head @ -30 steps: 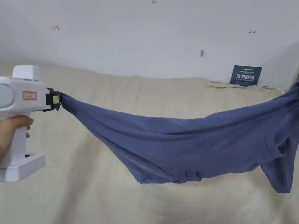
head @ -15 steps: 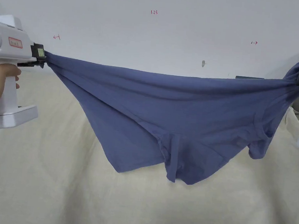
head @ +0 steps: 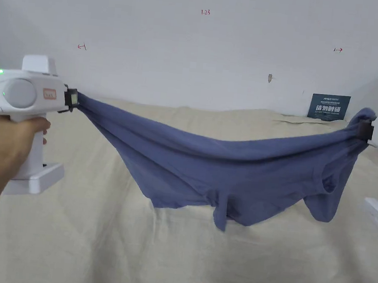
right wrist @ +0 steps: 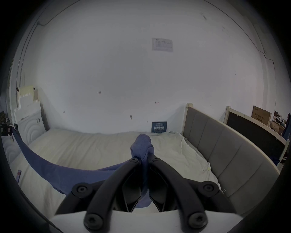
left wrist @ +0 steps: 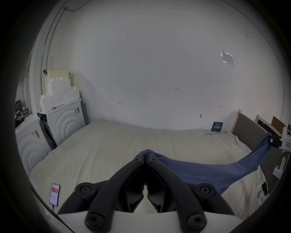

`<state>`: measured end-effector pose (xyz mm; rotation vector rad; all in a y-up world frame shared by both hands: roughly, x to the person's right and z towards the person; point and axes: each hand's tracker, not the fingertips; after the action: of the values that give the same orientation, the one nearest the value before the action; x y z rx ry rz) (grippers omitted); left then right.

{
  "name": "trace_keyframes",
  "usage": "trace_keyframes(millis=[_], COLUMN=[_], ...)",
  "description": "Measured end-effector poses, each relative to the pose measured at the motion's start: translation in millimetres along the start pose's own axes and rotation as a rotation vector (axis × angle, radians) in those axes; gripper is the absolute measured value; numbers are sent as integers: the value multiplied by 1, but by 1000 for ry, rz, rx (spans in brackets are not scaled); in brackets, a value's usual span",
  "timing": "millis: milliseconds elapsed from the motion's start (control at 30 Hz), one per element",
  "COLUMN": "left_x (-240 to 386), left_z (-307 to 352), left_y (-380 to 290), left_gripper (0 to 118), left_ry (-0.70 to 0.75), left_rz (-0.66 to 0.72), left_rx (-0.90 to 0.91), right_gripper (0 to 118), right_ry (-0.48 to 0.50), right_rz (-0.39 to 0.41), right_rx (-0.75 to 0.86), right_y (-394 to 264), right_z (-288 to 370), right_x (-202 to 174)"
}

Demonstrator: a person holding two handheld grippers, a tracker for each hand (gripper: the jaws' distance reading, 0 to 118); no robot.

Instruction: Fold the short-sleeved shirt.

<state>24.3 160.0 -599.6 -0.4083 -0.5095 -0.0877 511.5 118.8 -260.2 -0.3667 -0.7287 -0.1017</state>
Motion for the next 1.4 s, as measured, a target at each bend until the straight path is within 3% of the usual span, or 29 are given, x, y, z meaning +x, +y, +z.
trace_keyframes(millis=[433,633,1067,1400], left_x=[-8,-16,-45,-84], left_z=[5,35,92,144], left_y=[-136,-192,-280,-324], left_gripper=[0,0,0,0], left_ry=[12,8,18,54], left_rz=[22,74,-15,-2], left_rx=[-188,-240,-364,-459], right_gripper=[4,4,4,4], right_ry=[9,9,46,45], right_rz=[29,37,68,29], right_rx=[-183,-203,-247,-369], right_y=[-123,-159,-219,-264], right_z=[17,60,163,213], right_x=[-3,-11,-15,-6])
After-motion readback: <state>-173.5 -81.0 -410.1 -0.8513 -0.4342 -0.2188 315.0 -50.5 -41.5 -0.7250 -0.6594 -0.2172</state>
